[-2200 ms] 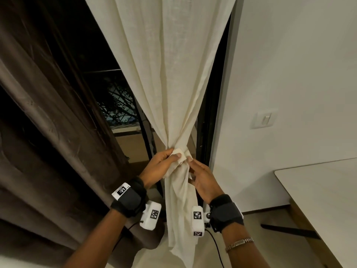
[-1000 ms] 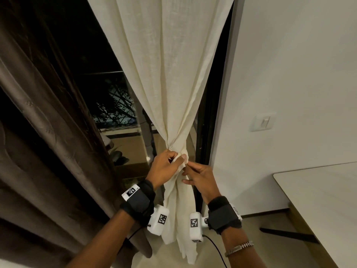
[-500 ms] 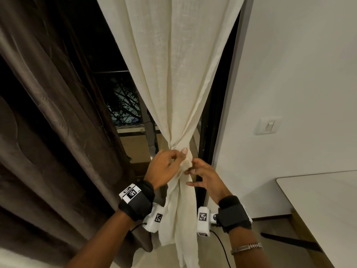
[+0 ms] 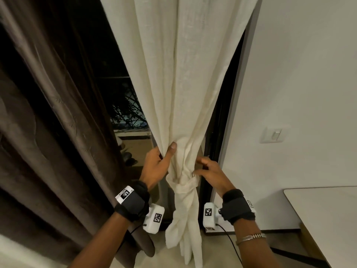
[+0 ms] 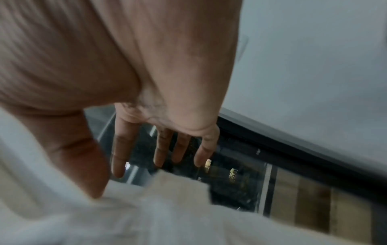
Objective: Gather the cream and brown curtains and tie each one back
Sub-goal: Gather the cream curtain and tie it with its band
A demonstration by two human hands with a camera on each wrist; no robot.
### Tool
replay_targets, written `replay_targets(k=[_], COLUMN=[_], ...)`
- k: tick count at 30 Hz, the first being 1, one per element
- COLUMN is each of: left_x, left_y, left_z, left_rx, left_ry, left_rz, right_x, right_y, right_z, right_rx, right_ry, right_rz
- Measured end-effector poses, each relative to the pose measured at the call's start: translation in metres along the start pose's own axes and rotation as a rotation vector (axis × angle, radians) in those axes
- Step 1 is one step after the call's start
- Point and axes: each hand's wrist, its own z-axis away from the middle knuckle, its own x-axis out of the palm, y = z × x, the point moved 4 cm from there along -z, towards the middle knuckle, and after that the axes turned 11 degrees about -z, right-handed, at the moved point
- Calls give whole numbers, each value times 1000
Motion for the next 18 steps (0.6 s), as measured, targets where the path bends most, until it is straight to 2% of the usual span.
replay_targets(k=[3, 5, 8, 12, 13, 16, 18], left_x=[-4, -7, -19, -40, -43, -37, -31], left_y=[11, 22, 33, 16, 11, 12, 15], left_z=[5, 6, 2, 2, 2, 6, 9], left_rx=[46, 75, 100, 26, 10, 10, 27], left_ry=[15, 45, 215, 452, 477, 457, 444], left_rz=[80, 130, 24, 32, 29, 8, -12], right_x=[-3, 2, -5, -40, -46, -43, -39], right_y=[-28, -50, -66, -55, -53, -54, -57], right_z=[-1, -2, -8, -12, -10, -8, -6], right_rx=[-96, -163, -256, -299, -291, -249, -246], right_ry=[-66, -47, 221, 519, 529, 408, 424], right_rz=[-314, -316, -123, -199, -231, -236, -243])
